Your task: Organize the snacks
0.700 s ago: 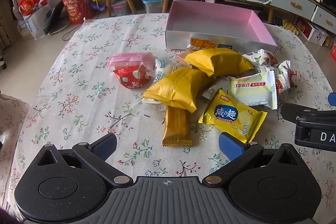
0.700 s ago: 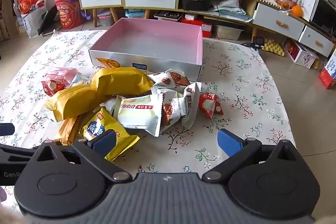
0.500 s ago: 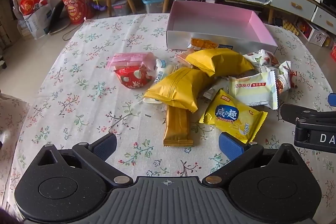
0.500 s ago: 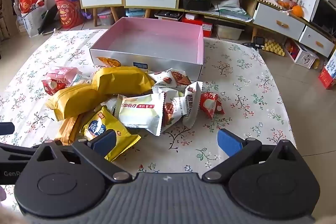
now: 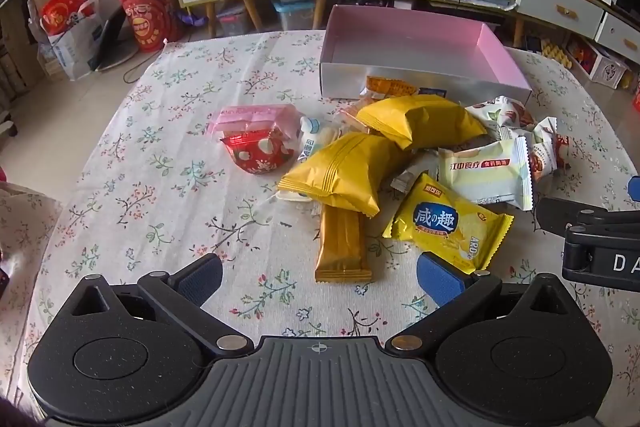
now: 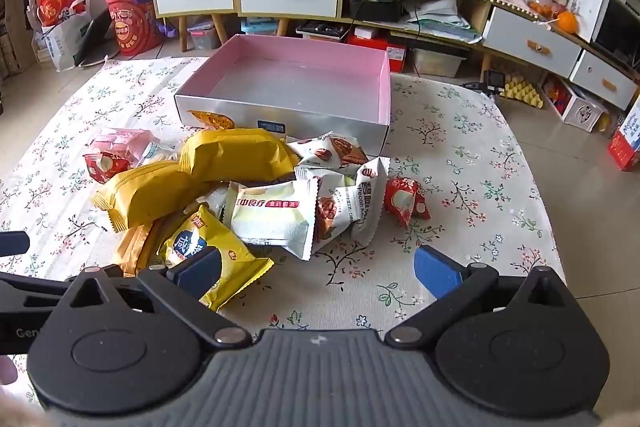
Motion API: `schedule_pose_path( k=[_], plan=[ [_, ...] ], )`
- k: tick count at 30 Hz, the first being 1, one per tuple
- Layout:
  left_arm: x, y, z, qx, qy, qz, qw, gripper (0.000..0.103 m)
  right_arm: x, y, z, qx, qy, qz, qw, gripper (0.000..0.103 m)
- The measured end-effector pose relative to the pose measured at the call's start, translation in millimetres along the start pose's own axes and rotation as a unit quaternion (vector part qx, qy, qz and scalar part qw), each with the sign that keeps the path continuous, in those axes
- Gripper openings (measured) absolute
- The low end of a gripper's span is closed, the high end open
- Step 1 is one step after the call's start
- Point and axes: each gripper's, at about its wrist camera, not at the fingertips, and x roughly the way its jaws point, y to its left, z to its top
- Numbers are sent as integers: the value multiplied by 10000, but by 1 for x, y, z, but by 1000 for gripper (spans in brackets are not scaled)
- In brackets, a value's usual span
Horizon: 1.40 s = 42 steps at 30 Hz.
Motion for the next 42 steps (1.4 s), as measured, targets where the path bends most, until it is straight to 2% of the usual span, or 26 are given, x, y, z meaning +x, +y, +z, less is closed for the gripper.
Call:
schedule_pose_path(
  k=[42],
  plan=[
    [-3, -1, -1, -11, 1, -85, 10000, 103, 0, 0, -1, 26, -4, 6, 10000, 103]
  ],
)
